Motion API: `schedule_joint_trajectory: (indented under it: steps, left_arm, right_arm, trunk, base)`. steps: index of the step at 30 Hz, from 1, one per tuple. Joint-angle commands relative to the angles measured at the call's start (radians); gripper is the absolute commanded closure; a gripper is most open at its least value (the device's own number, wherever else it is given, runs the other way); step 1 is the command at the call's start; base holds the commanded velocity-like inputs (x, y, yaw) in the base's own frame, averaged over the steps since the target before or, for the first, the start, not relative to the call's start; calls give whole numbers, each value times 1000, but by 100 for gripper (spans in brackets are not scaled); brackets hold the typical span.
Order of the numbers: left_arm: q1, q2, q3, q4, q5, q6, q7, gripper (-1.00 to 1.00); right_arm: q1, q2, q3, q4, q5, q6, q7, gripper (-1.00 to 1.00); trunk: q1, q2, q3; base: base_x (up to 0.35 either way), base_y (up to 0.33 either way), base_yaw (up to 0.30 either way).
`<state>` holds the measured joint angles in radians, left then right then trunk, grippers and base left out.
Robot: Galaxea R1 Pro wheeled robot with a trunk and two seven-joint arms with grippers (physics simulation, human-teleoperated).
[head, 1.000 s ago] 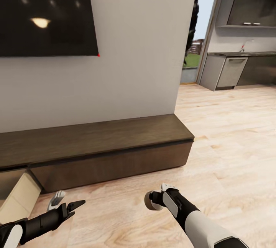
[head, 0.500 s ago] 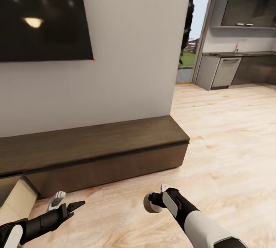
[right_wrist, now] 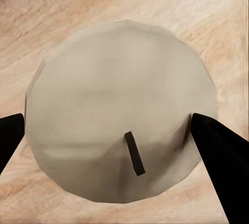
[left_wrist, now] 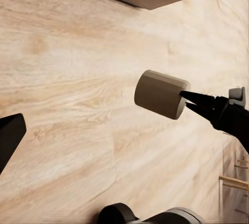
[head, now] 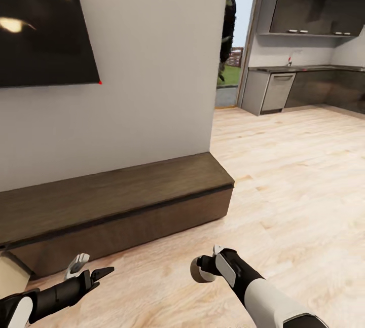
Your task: Place each of the two pumpkins and all three candles from the living room inside a cabinet in the living room (use any cabinet), then make sure every cabinet is closed, and position the cauldron so it is next to a table in the living room.
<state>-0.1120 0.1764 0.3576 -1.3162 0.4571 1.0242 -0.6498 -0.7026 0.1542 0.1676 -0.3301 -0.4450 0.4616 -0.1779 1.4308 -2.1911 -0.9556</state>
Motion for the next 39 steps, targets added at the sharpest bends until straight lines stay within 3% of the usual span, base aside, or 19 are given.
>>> schedule_joint_trajectory:
  steps: [1, 13, 39]
  left_arm:
    - [0, 0, -6, 0, -1, 0, 1, -100]
    - [0, 0, -16, 0, -22, 0, 4, -100]
    - [0, 0, -16, 0, -23, -2, 17, -100]
  right_arm:
    - [0, 0, 0, 0, -1, 0, 0, 100]
    - [0, -2, 0, 0, -21, -1, 0, 100]
    - [0, -2, 1, 0, -21, -4, 0, 100]
  trunk:
    - [-4, 7, 2]
    - [-50, 91, 25]
    - [-150, 273, 75]
  base:
    - [0, 0, -210]
    - [0, 0, -210]
    - [0, 0, -210]
